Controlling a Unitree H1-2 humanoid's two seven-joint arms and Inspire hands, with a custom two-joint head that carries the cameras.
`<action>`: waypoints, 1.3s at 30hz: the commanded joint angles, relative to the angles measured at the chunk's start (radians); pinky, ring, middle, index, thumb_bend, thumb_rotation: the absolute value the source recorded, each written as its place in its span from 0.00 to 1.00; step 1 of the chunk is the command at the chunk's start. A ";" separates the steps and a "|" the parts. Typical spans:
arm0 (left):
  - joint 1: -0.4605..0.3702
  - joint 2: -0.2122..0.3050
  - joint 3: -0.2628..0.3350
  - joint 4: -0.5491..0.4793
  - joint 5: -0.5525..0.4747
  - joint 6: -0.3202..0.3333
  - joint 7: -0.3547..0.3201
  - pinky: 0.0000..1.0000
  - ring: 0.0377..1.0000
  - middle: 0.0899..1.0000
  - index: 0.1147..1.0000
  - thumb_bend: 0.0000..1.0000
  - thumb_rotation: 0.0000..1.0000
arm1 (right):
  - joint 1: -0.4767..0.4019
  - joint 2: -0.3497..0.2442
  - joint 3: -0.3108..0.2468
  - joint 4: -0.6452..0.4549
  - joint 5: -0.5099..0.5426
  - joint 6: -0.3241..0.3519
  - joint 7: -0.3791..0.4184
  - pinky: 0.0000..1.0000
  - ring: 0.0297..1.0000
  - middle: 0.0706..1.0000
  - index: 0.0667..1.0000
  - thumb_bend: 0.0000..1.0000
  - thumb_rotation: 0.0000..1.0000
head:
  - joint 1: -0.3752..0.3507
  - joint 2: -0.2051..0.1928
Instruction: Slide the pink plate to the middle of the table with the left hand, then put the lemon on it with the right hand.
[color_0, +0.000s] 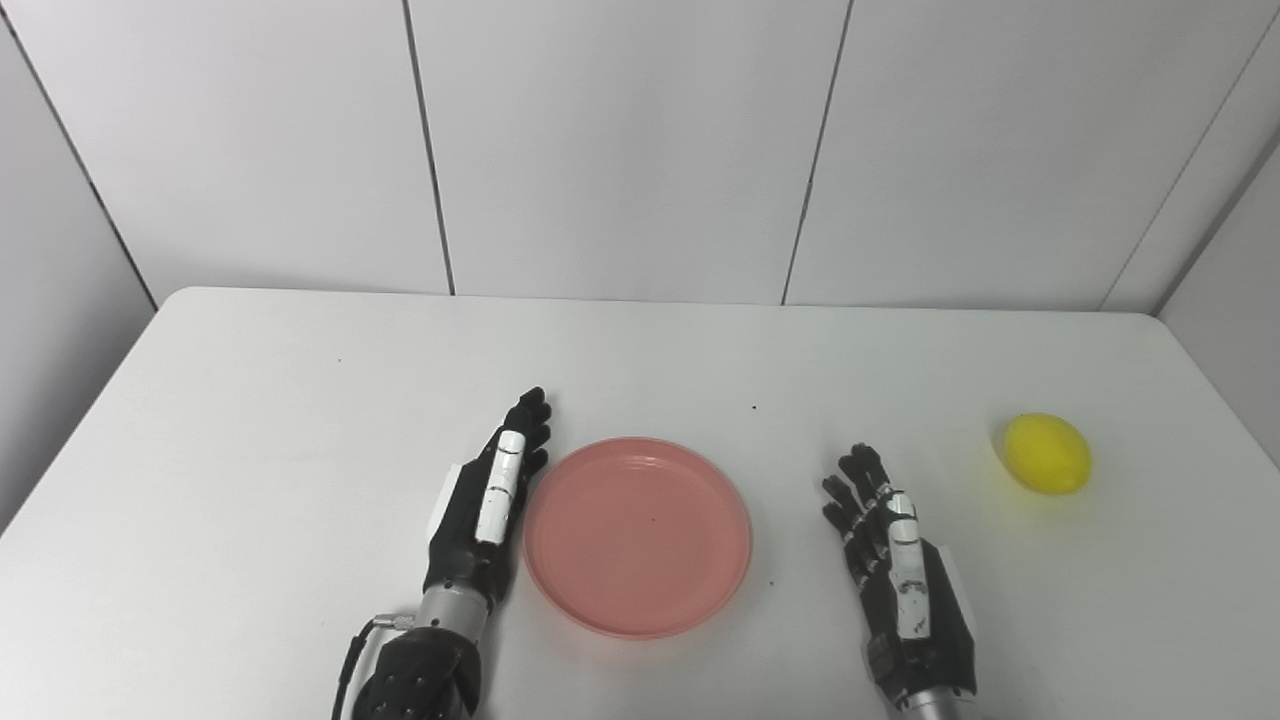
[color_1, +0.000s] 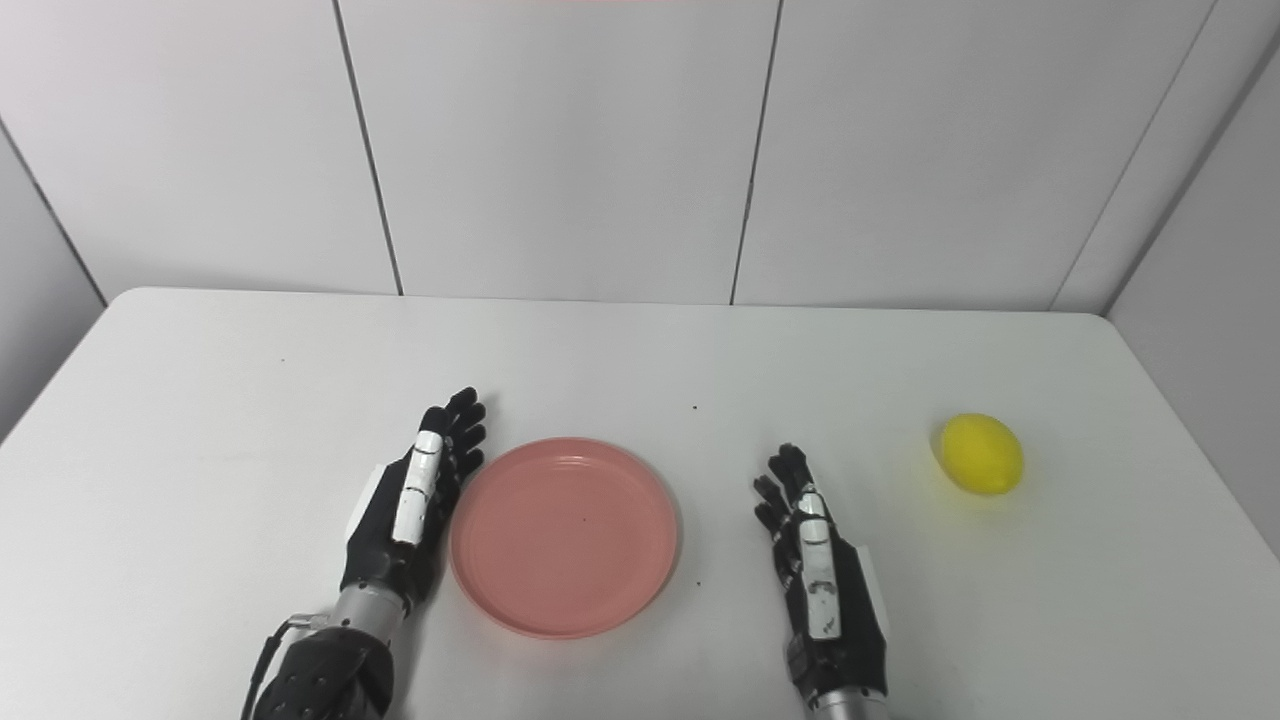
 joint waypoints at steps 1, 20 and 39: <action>0.009 0.010 0.006 -0.001 -0.017 0.022 -0.016 1.00 0.97 0.95 0.89 0.65 0.98 | -0.006 0.013 0.006 0.015 0.000 0.037 -0.005 0.96 0.93 0.95 0.93 0.75 0.95 | -0.012 -0.001; 0.001 0.026 0.040 0.026 -0.098 0.005 -0.040 1.00 0.99 0.97 0.91 0.62 0.97 | -0.022 0.046 0.007 0.046 -0.025 0.022 -0.033 0.93 0.91 0.93 0.92 0.76 0.90 | -0.109 -0.012; -0.012 0.040 0.051 0.052 -0.121 0.000 -0.043 1.00 0.98 0.97 0.92 0.60 0.97 | -0.044 0.093 -0.037 0.074 -0.129 -0.059 -0.127 0.95 0.87 0.86 0.84 0.75 0.90 | -0.197 -0.035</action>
